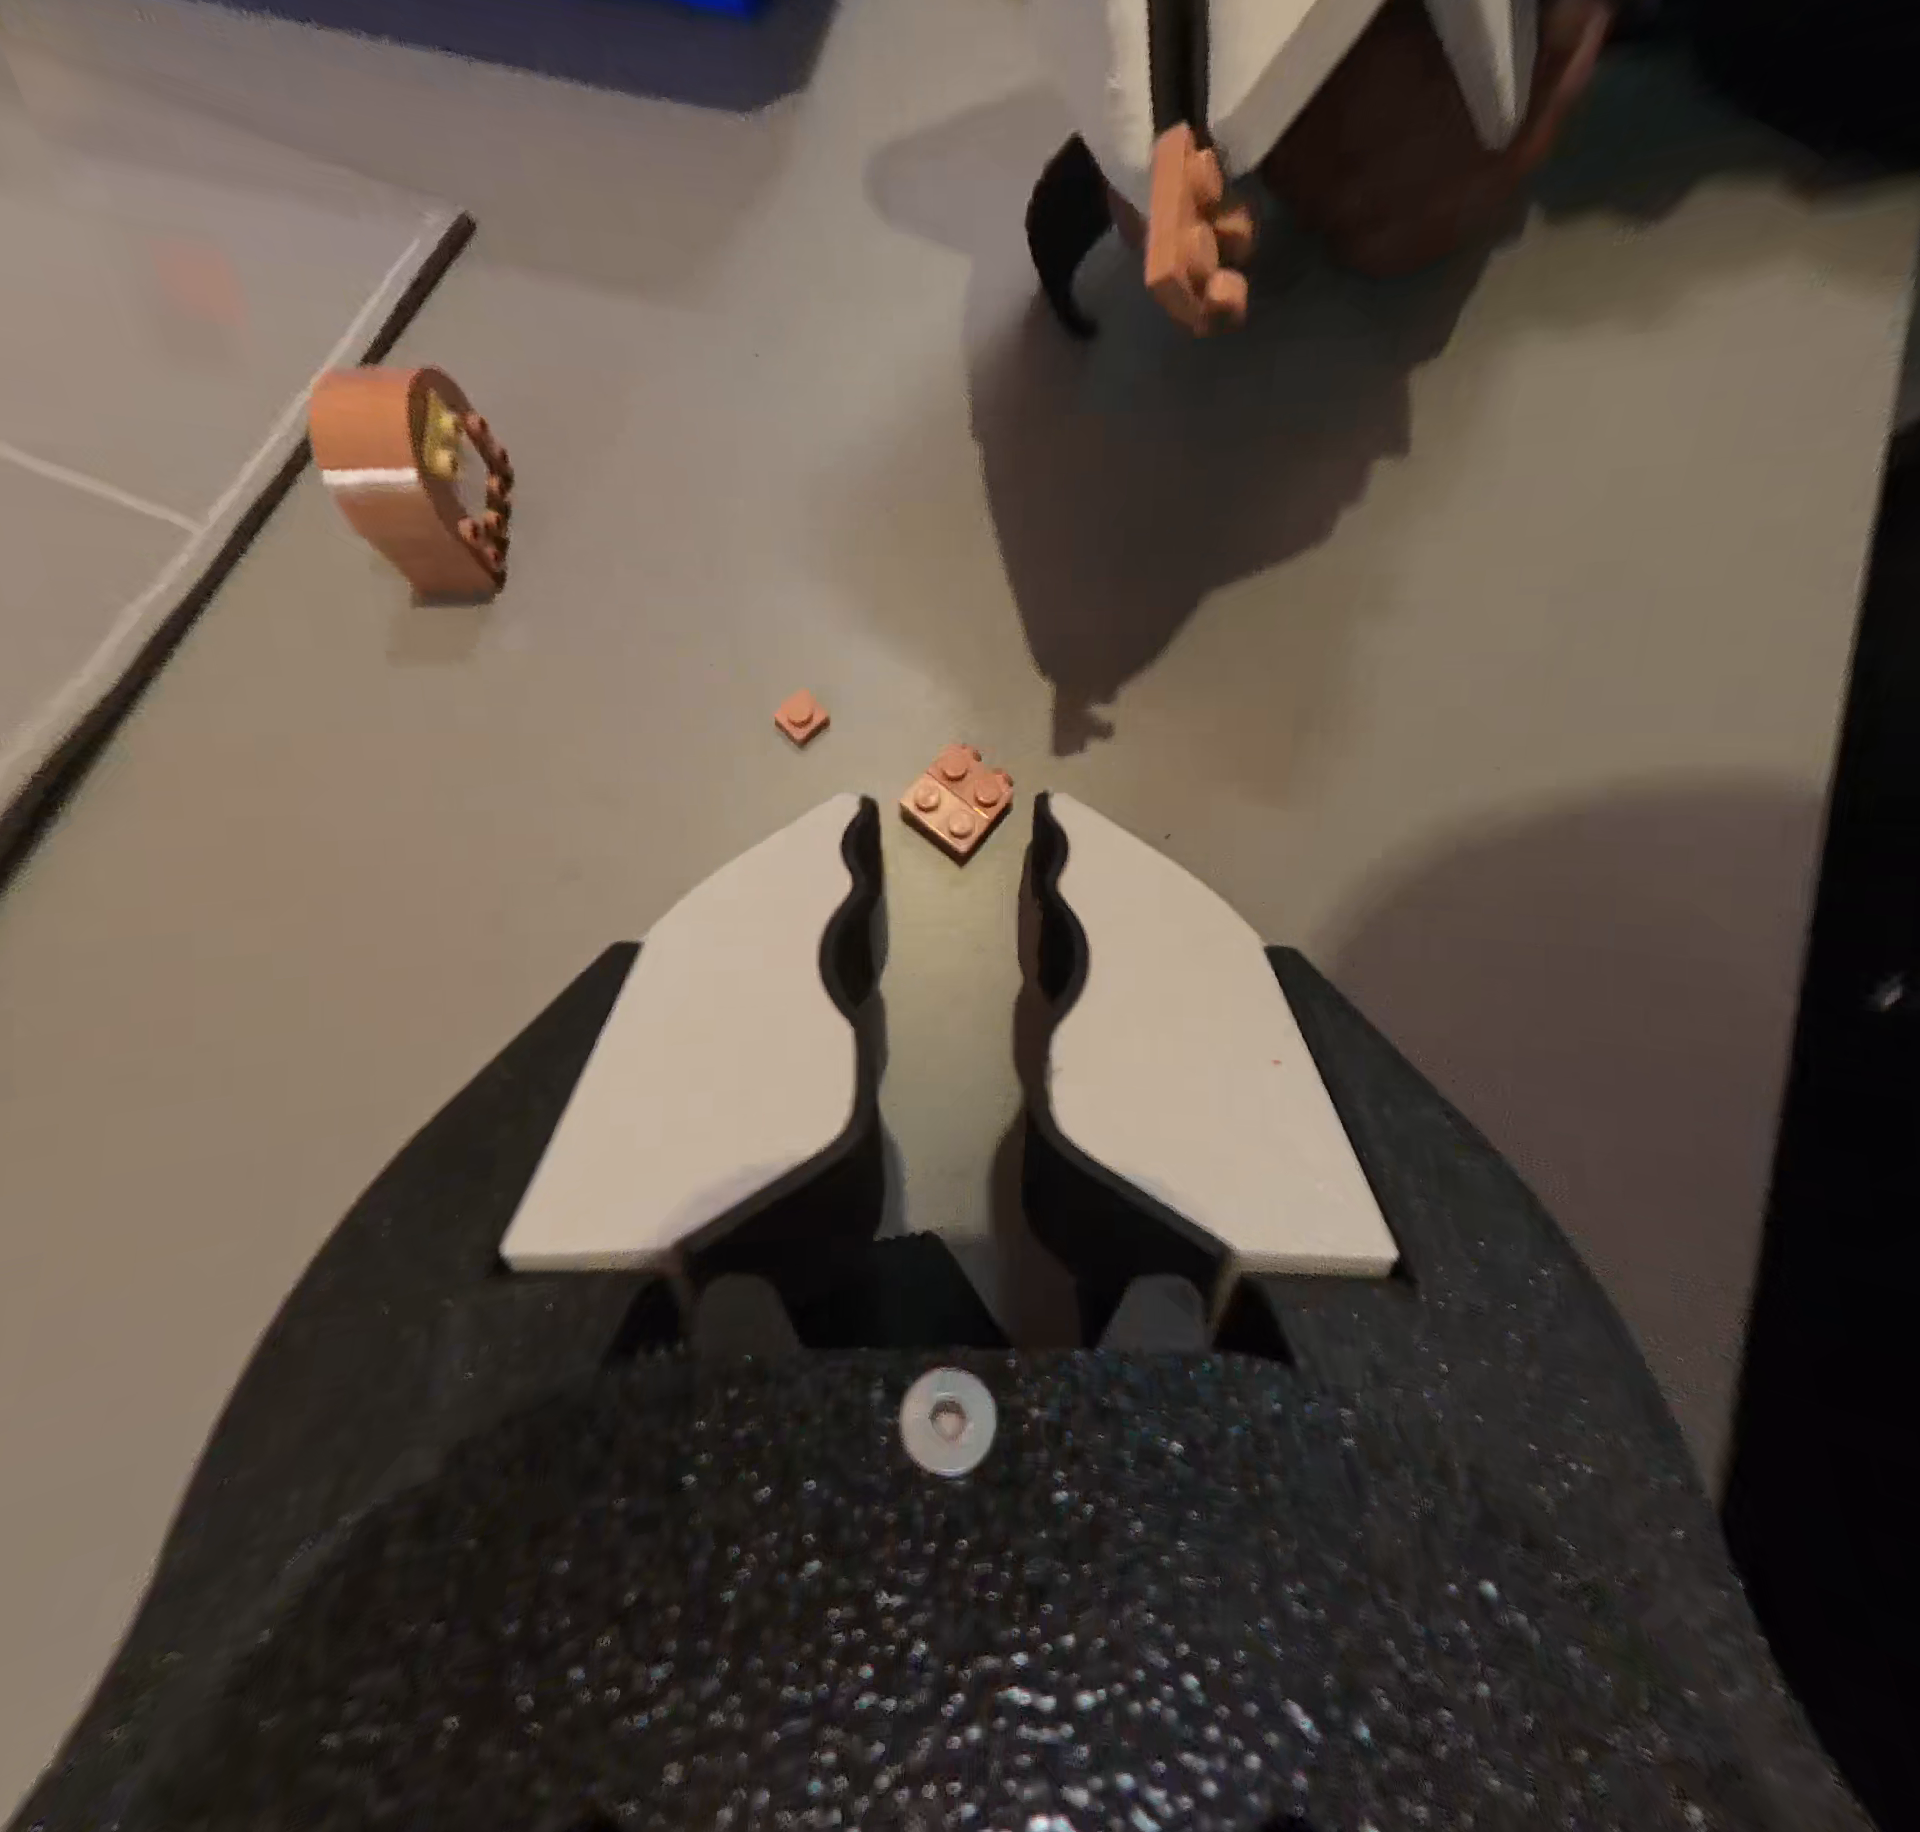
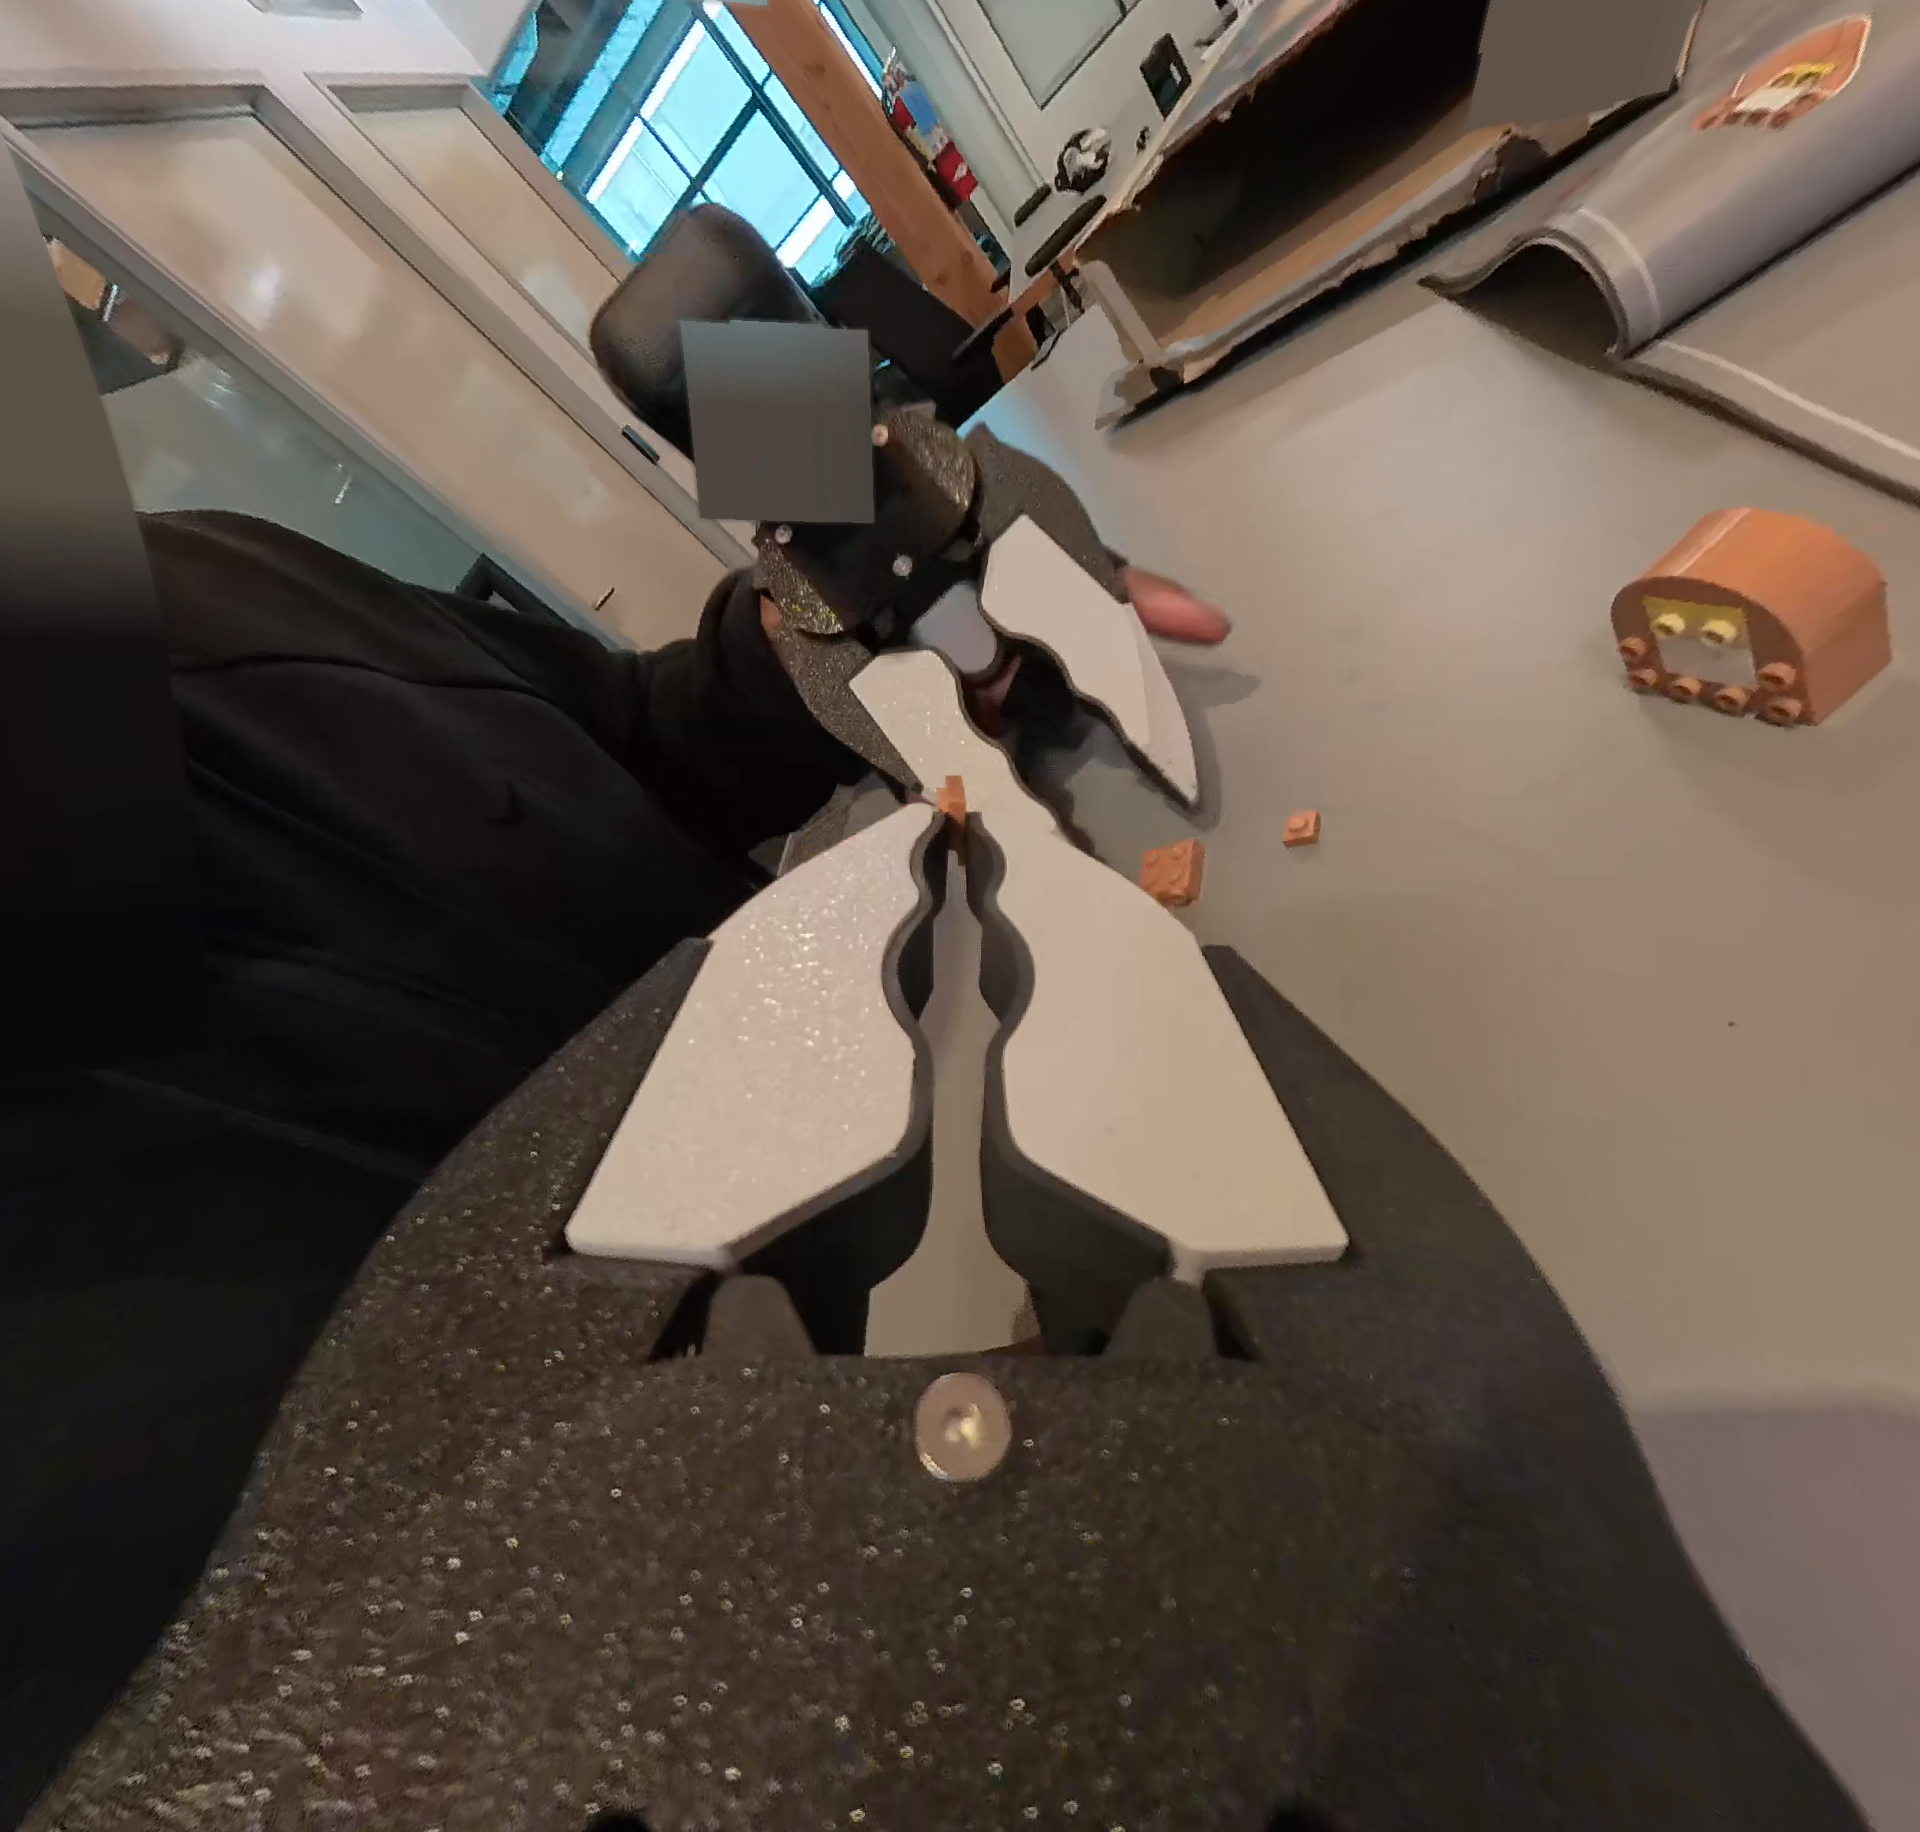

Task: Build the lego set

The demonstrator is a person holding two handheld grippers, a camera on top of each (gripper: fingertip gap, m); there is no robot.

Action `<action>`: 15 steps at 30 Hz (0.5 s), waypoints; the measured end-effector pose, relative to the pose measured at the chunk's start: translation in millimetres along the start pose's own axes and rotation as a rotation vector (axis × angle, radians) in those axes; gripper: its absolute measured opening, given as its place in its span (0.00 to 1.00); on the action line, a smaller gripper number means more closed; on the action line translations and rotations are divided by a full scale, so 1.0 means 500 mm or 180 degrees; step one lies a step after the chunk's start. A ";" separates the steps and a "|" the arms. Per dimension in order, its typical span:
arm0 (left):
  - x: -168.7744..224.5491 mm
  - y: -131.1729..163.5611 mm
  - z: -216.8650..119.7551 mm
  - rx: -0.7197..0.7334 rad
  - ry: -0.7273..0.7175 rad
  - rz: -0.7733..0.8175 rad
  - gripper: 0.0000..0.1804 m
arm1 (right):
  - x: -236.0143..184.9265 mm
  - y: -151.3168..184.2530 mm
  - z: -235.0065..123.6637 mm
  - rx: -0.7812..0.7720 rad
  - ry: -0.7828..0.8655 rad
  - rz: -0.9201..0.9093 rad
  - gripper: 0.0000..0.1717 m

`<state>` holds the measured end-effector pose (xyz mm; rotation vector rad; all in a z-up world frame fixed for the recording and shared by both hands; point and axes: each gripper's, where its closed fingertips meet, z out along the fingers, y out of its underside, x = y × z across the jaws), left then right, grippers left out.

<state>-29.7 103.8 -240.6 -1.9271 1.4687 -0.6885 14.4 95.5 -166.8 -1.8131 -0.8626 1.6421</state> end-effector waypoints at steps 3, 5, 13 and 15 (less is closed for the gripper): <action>-0.008 -0.008 0.005 0.0008 0.0081 0.0588 0.16 | 0.000 0.012 -0.001 -0.0095 -0.0011 0.0034 0.01; -0.006 -0.008 0.011 0.0003 0.0253 0.0928 0.15 | 0.001 0.015 -0.003 -0.0119 0.0003 0.0033 0.01; 0.001 0.009 0.019 -0.0115 0.0900 0.1297 0.12 | -0.007 0.016 -0.002 -0.0157 -0.0013 -0.0021 0.02; 0.004 0.011 0.019 -0.0165 0.0978 0.1313 0.09 | -0.007 0.019 0.000 -0.0182 -0.0010 -0.0016 0.02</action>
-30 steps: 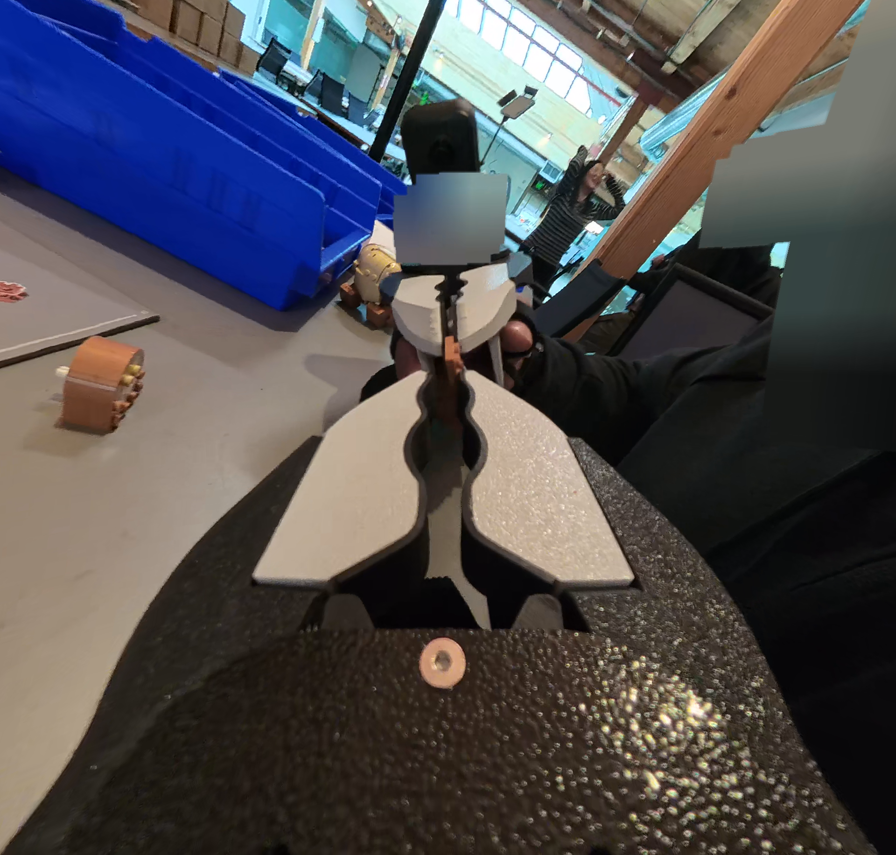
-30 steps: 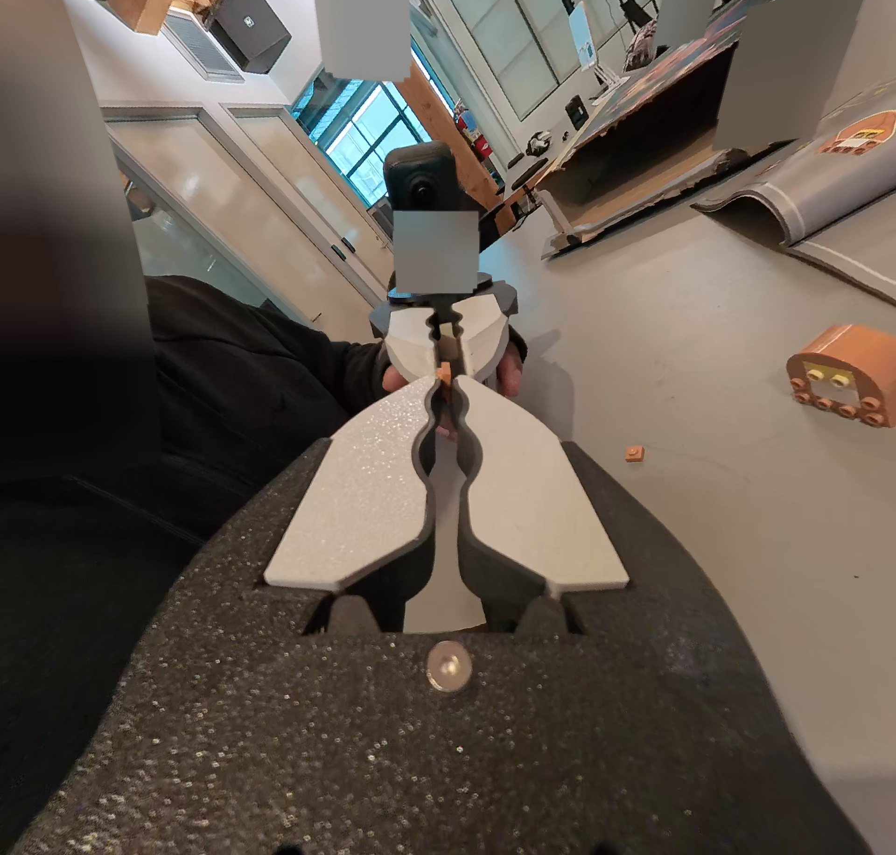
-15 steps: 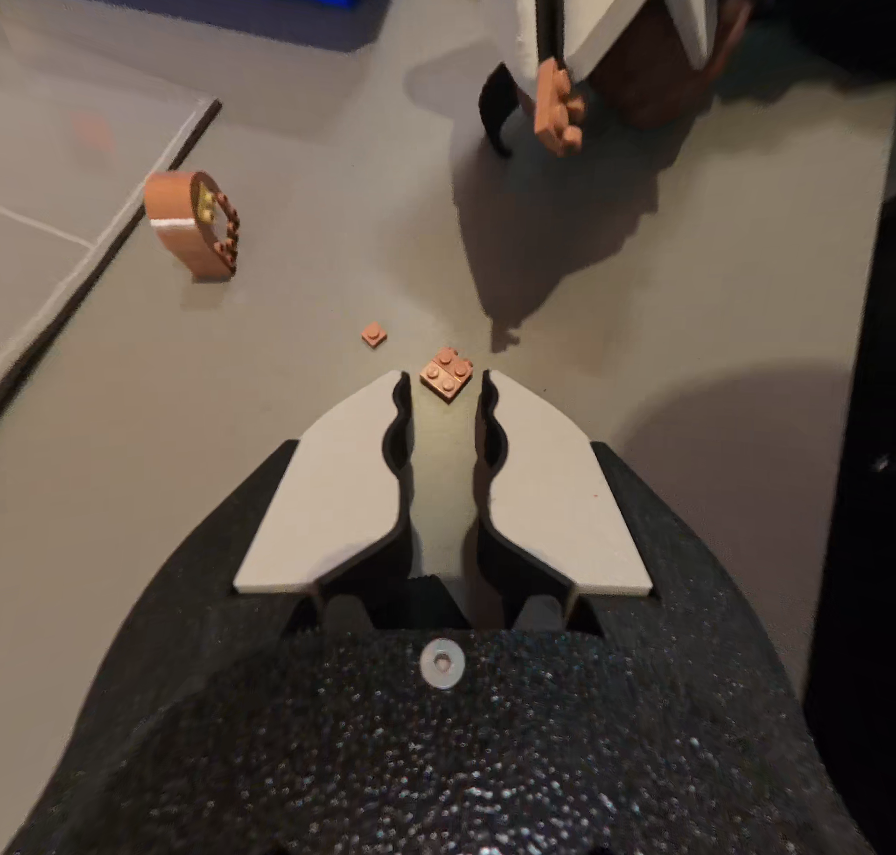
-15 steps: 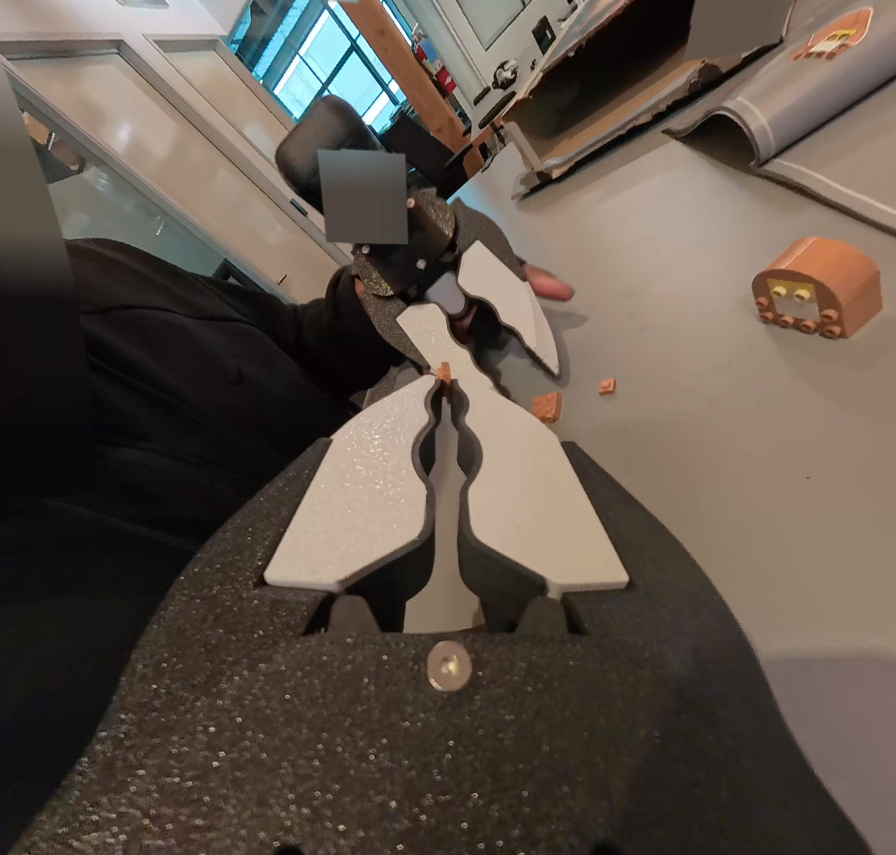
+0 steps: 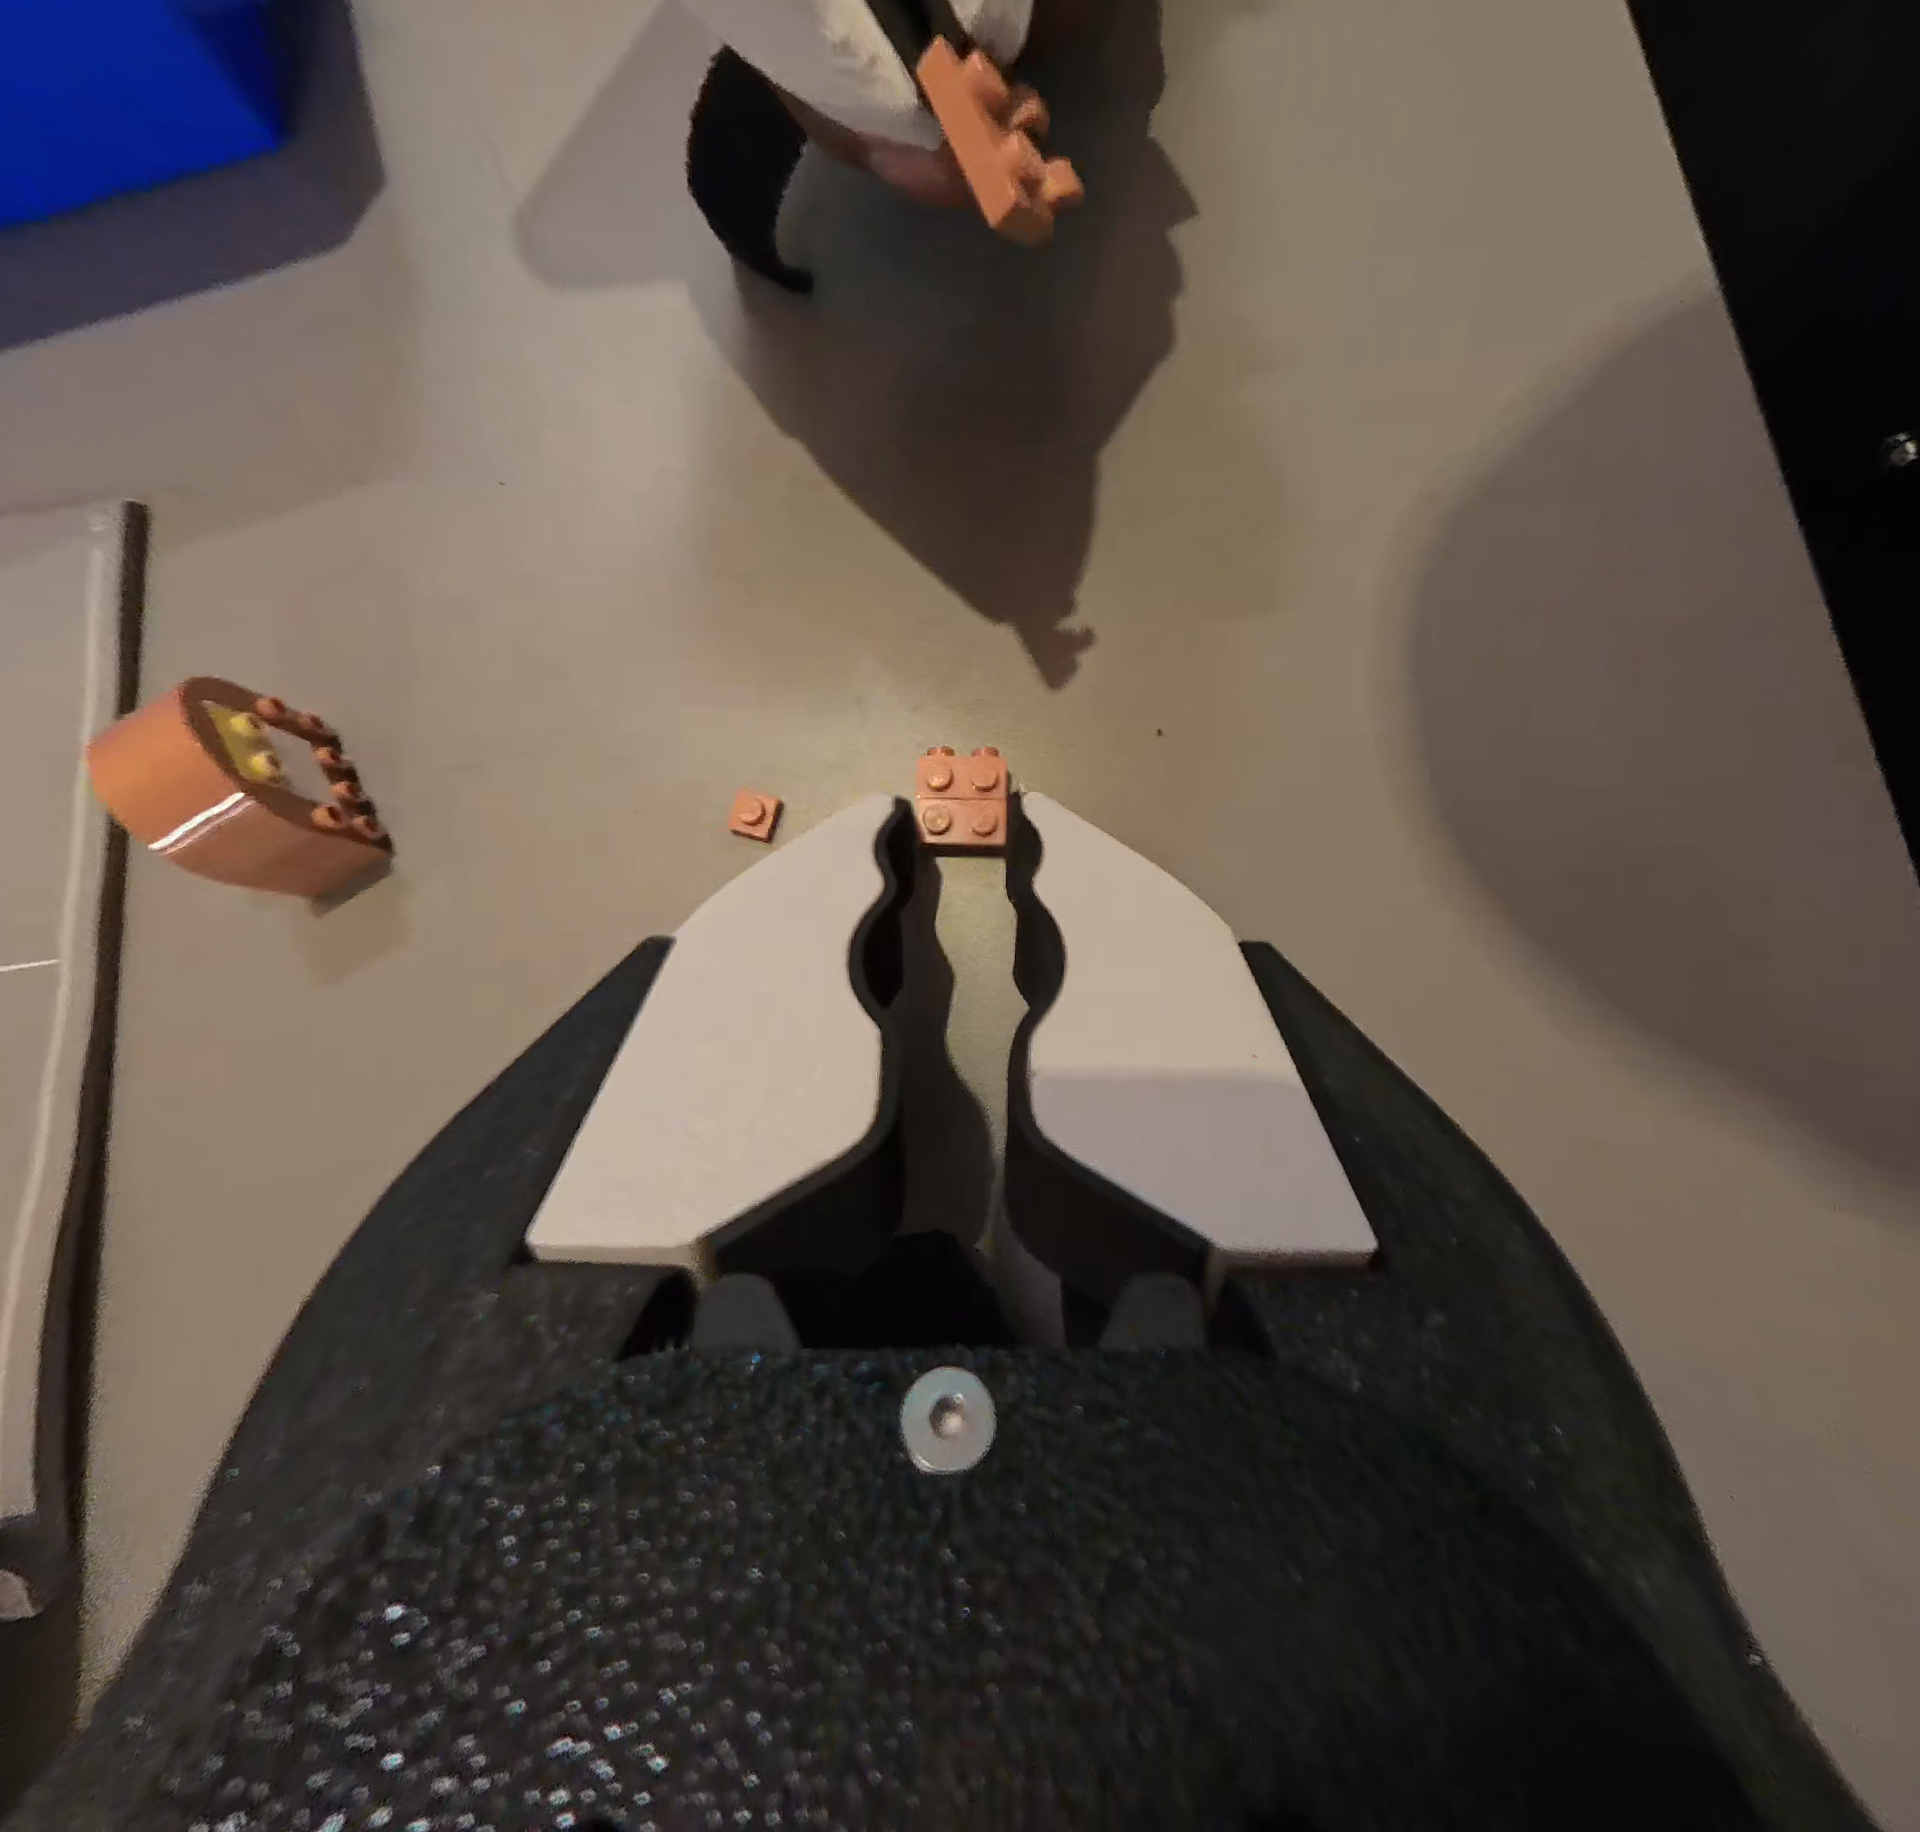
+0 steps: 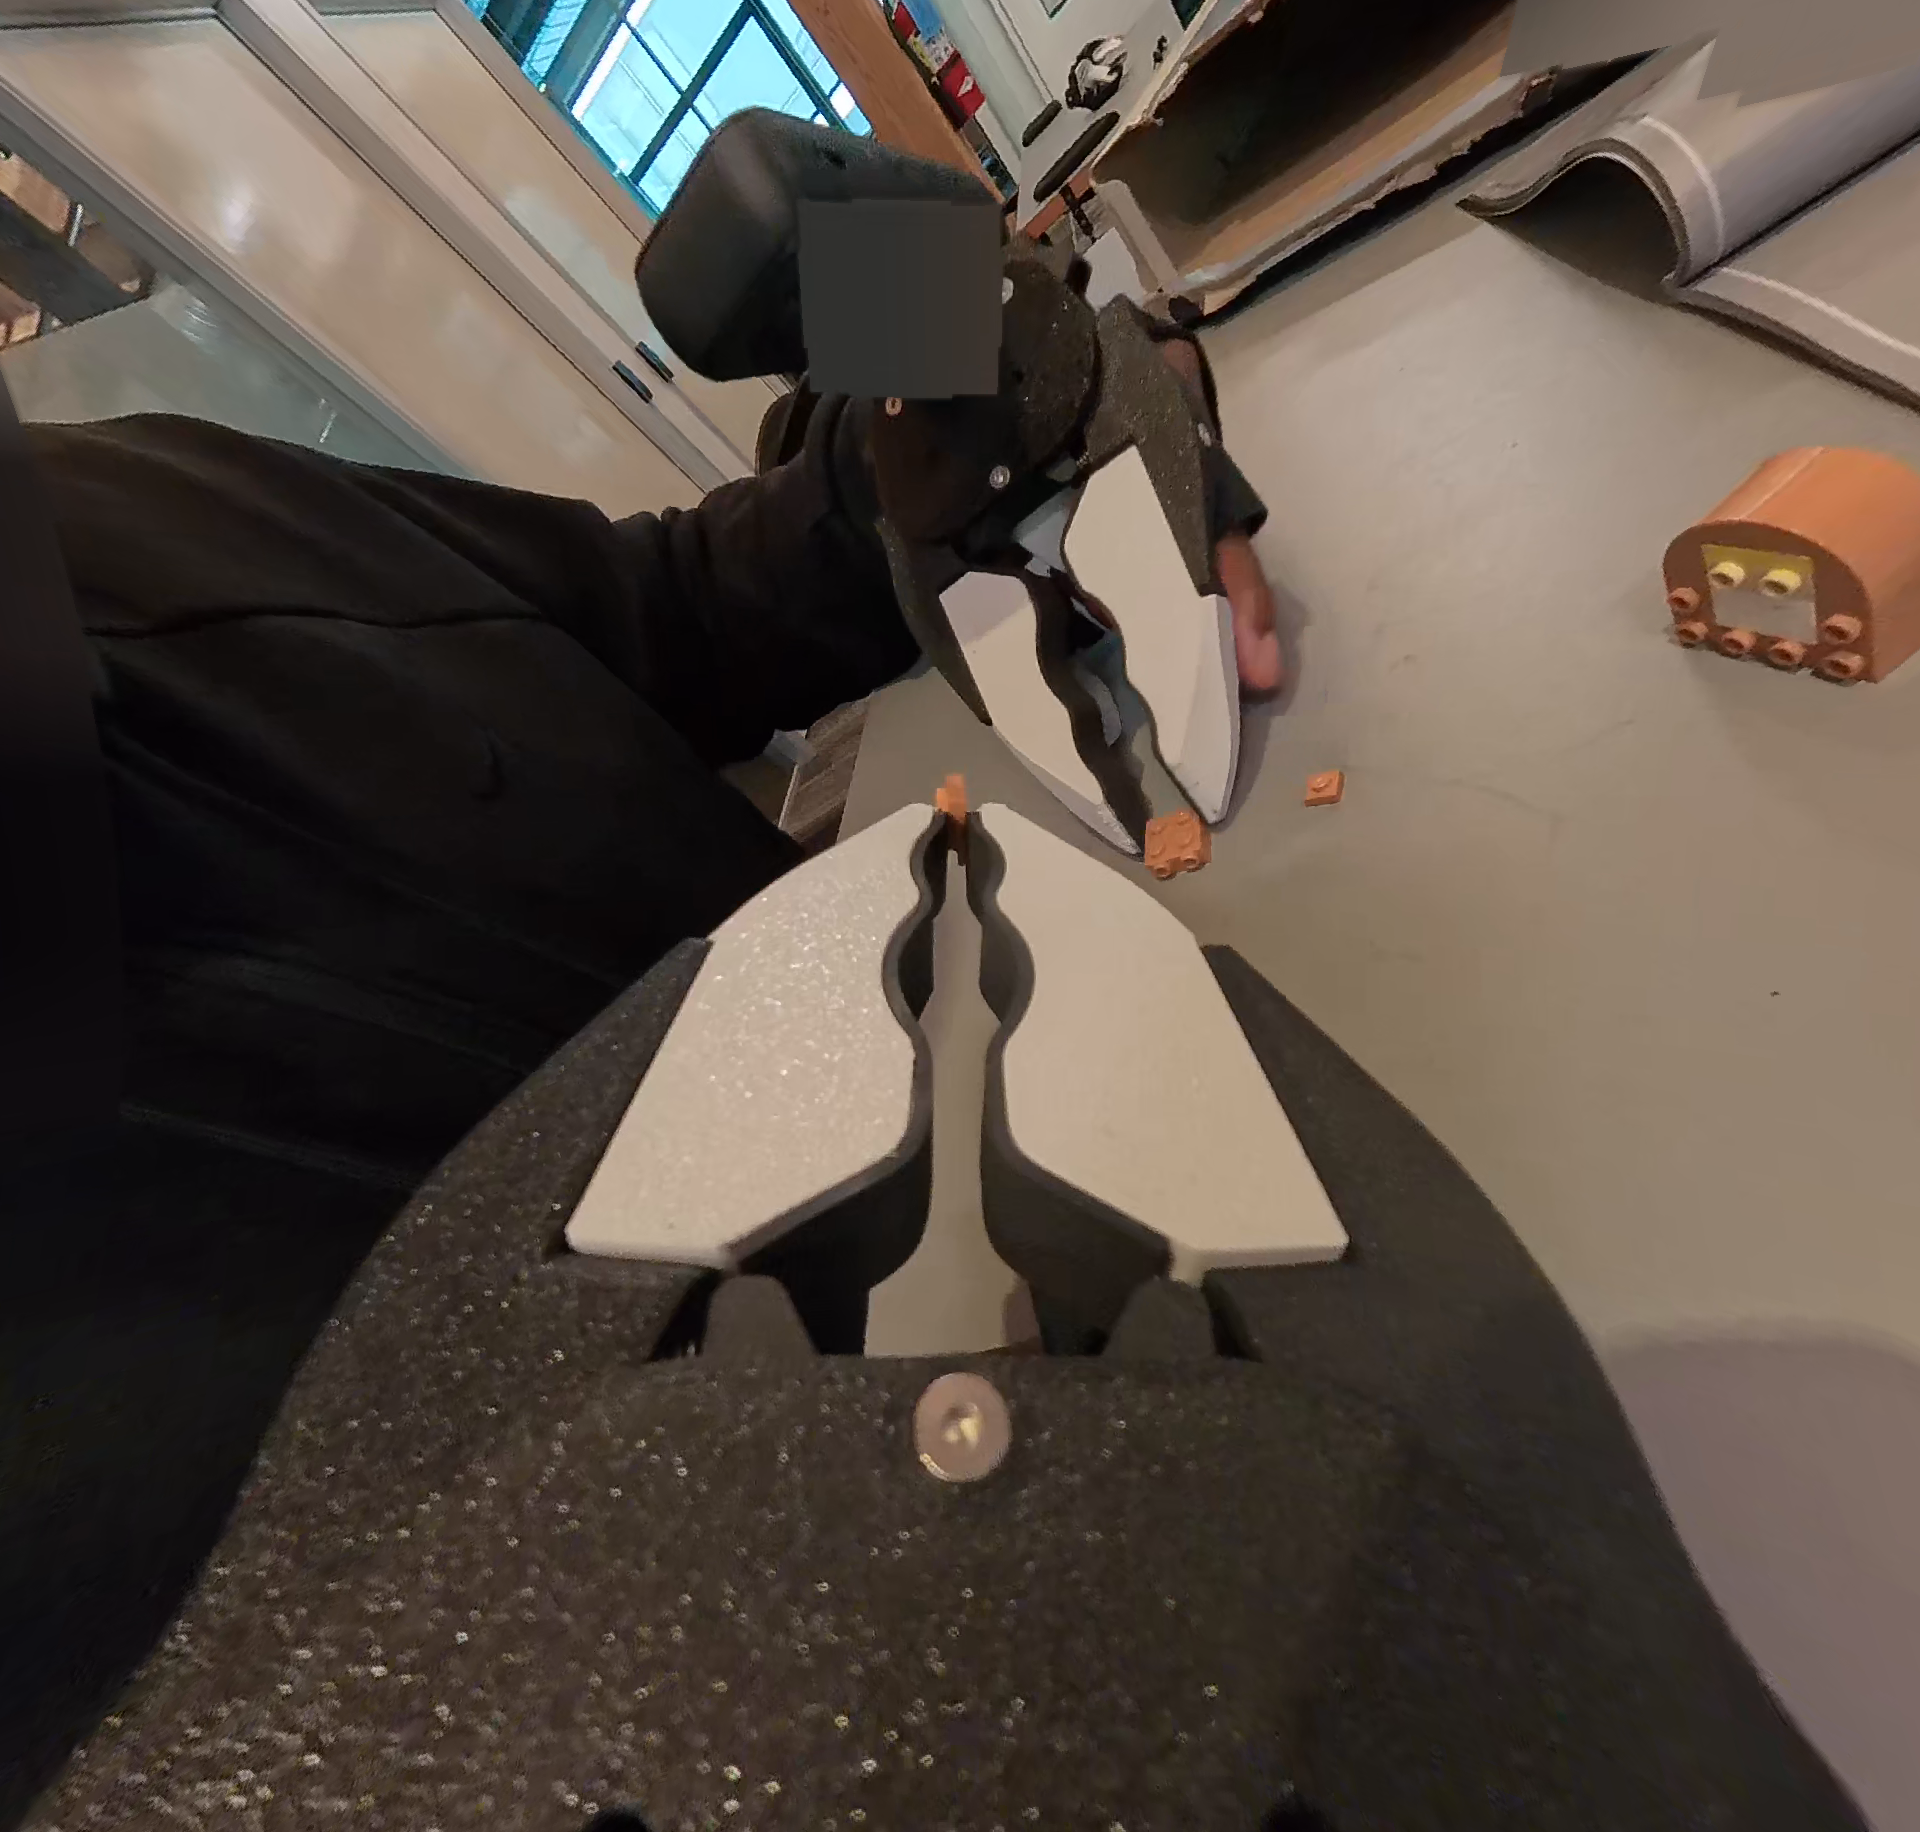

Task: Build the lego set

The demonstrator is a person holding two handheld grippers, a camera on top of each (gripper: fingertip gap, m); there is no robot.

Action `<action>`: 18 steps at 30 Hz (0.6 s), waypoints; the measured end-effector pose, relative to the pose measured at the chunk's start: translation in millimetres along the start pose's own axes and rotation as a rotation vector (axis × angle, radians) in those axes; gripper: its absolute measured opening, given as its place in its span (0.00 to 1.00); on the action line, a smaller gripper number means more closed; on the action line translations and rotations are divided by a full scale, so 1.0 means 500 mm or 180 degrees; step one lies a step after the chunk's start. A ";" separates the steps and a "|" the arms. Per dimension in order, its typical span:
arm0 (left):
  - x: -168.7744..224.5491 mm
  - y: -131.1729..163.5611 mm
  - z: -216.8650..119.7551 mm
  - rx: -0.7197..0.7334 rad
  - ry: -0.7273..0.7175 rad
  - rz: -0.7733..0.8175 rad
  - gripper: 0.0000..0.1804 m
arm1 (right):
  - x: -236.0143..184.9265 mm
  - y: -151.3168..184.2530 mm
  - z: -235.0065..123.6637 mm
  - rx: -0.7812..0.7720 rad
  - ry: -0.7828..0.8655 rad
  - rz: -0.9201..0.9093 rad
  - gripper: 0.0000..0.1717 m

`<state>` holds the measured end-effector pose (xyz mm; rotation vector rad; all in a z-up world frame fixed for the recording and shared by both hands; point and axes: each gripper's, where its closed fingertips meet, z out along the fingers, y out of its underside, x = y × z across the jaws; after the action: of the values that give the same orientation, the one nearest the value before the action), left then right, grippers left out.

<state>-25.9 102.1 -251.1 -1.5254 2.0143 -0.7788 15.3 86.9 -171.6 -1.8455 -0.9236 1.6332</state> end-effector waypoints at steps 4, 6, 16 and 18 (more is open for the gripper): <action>0.003 -0.013 0.007 0.0071 -0.0030 0.0079 0.09 | 0.006 0.010 0.006 -0.0104 0.0042 0.0015 0.01; 0.005 -0.023 0.011 0.0131 -0.0133 0.0145 0.09 | 0.011 0.022 0.011 -0.0226 0.0085 0.0026 0.01; 0.055 -0.073 0.011 0.0418 -0.0218 0.0467 0.09 | 0.018 0.078 0.037 -0.0964 0.0239 0.0186 0.01; 0.061 -0.075 0.012 0.0438 -0.0218 0.0484 0.09 | 0.019 0.080 0.038 -0.1076 0.0316 0.0163 0.01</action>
<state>-3.6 64.0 -230.7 -1.2885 1.9576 -0.7762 3.5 67.1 -210.6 -2.1680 -1.1745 1.4681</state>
